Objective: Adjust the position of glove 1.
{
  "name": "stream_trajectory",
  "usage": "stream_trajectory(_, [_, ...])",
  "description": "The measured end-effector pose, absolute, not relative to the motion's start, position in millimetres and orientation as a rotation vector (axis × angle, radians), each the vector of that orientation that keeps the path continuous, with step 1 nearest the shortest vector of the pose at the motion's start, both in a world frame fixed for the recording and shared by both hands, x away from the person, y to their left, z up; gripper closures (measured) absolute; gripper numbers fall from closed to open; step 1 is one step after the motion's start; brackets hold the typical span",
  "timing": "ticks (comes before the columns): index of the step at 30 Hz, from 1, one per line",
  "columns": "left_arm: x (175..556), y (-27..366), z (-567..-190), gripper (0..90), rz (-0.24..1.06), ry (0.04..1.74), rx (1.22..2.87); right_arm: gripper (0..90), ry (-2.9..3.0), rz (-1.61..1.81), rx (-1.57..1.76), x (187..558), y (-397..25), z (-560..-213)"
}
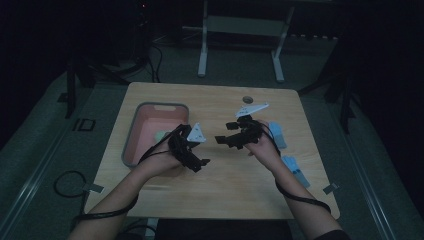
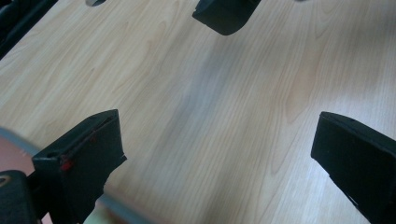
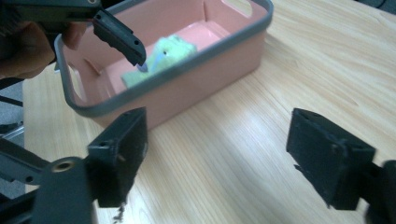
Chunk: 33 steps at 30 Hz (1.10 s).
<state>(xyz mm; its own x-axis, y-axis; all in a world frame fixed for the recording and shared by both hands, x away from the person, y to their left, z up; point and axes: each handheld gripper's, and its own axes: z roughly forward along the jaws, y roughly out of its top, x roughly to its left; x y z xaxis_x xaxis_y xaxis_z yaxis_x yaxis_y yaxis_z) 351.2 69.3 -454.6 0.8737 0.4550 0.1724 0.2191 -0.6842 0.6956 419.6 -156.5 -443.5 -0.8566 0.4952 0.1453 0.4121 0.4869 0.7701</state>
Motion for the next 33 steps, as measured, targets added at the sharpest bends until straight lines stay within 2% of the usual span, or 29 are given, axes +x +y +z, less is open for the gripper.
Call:
stream_trajectory(6, [344.8,50.4,-465.3,2.6,0.420,0.452,2.345,13.5,2.596,1.310,0.888,418.4,-178.4,-453.0])
stream_trajectory(16, [335.4,30.6,-489.1,2.6,0.325,0.427,2.329,13.1,2.565,1.299,0.948,413.1,-205.5,-473.4])
stream_trajectory(33, [320.8,17.9,-537.2,2.0,0.271,0.435,2.261,28.1,2.492,1.237,0.997,394.7,-258.5,-501.4])
